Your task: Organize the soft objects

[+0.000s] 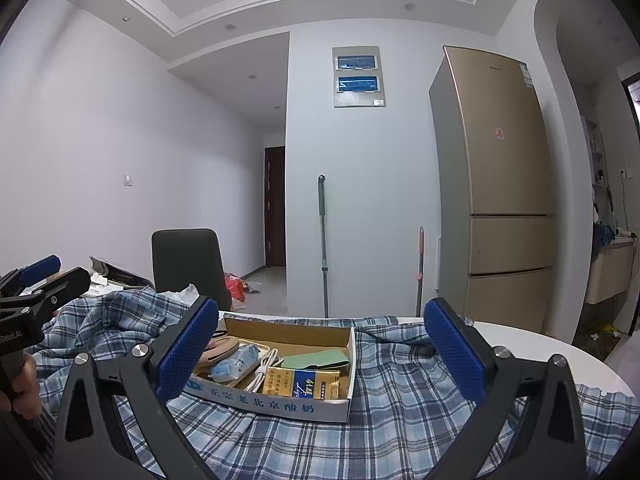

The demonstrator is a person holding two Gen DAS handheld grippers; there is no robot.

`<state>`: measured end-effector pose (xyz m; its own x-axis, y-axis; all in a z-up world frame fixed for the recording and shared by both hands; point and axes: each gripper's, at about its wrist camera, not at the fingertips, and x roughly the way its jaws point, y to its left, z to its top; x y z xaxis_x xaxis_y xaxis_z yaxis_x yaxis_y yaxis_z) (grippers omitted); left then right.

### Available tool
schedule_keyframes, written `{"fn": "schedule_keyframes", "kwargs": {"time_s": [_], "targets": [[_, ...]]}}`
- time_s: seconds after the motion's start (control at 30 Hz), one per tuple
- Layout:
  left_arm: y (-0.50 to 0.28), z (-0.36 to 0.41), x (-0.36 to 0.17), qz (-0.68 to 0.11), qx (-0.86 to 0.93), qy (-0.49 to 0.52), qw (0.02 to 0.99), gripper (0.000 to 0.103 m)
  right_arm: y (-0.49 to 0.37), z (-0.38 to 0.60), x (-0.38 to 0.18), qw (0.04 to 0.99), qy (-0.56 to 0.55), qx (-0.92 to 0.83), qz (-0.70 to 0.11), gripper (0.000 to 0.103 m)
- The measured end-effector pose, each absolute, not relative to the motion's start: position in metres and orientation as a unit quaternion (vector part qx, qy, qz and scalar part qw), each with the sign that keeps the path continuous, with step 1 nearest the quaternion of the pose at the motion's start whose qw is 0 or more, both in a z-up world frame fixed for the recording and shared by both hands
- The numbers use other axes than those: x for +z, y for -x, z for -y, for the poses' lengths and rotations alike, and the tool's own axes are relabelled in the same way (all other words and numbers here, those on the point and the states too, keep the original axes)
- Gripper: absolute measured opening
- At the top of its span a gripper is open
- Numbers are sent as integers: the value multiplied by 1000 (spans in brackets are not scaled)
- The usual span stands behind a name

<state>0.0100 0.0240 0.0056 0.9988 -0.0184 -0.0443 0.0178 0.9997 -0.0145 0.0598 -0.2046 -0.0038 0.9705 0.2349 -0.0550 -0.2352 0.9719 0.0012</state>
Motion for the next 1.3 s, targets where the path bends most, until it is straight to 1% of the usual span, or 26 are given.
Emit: {"fn": "schedule_keyframes", "kwargs": {"time_s": [1.3], "targets": [[-9,-28,6,-18,-10,9,1000,103,-60,206,-3,992,6,119,-28,103]]}}
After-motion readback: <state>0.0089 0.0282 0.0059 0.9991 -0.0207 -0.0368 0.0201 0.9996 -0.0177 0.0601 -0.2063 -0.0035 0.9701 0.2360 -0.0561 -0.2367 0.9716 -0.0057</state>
